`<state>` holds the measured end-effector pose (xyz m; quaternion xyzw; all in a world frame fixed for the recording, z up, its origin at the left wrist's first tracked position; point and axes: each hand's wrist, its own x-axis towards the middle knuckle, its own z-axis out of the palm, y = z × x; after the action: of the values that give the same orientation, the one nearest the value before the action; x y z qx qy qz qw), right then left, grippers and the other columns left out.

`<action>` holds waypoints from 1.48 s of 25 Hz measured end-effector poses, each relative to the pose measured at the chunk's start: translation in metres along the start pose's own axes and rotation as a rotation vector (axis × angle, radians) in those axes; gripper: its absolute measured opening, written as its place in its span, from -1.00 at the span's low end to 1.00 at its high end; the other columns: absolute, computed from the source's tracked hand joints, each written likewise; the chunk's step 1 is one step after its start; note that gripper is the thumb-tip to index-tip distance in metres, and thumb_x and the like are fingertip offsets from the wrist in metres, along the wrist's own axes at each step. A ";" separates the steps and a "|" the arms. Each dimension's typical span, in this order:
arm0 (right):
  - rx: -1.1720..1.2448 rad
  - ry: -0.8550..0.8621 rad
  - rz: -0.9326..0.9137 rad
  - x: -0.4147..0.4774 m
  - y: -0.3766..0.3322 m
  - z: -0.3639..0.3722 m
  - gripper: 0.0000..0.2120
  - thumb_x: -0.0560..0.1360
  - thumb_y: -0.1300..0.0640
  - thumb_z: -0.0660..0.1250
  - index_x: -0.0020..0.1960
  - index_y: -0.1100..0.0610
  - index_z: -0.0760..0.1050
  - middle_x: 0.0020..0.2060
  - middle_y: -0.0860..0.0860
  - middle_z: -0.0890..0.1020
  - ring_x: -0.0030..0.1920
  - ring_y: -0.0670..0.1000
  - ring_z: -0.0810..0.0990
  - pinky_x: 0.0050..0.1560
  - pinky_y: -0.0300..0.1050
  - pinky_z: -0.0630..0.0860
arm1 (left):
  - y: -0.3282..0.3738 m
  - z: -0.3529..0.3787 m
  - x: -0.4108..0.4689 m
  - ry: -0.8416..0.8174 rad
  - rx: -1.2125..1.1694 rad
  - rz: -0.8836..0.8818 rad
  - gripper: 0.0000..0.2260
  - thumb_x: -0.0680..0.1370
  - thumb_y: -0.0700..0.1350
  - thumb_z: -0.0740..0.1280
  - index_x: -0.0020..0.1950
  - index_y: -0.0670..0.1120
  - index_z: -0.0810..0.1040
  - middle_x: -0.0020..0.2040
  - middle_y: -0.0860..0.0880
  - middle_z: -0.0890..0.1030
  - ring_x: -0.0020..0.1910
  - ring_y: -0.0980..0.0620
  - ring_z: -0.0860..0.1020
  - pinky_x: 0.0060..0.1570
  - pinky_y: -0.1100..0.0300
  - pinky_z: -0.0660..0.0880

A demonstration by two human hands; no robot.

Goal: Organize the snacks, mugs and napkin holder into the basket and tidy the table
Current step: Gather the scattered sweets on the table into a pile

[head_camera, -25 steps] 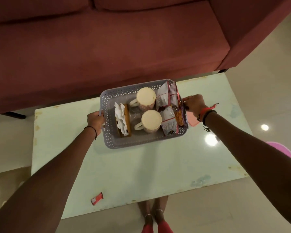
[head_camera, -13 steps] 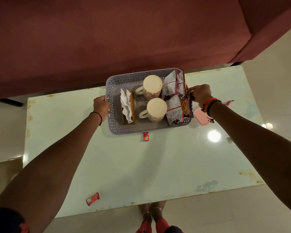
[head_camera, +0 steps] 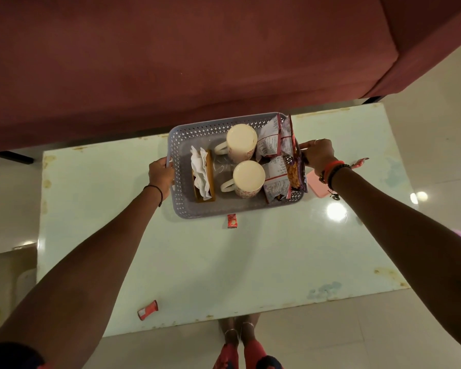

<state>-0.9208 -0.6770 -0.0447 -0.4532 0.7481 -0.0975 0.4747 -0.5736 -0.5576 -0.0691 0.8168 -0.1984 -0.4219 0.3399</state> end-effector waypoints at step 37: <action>0.249 0.251 0.119 -0.086 0.076 -0.059 -0.88 0.41 0.41 0.34 -0.16 0.23 0.55 -0.22 0.16 0.58 -0.43 -0.05 0.48 -0.19 -0.20 0.57 | -0.011 0.112 -0.219 0.048 -0.038 0.471 -0.73 0.55 -0.35 0.19 0.25 -0.28 0.45 0.20 -0.21 0.53 0.15 -0.07 0.51 0.09 0.36 0.43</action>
<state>-1.0009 -0.5841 -0.0036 -0.3303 0.8091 -0.2170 0.4349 -0.7890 -0.4596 -0.0020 0.7512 -0.3673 -0.3153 0.4488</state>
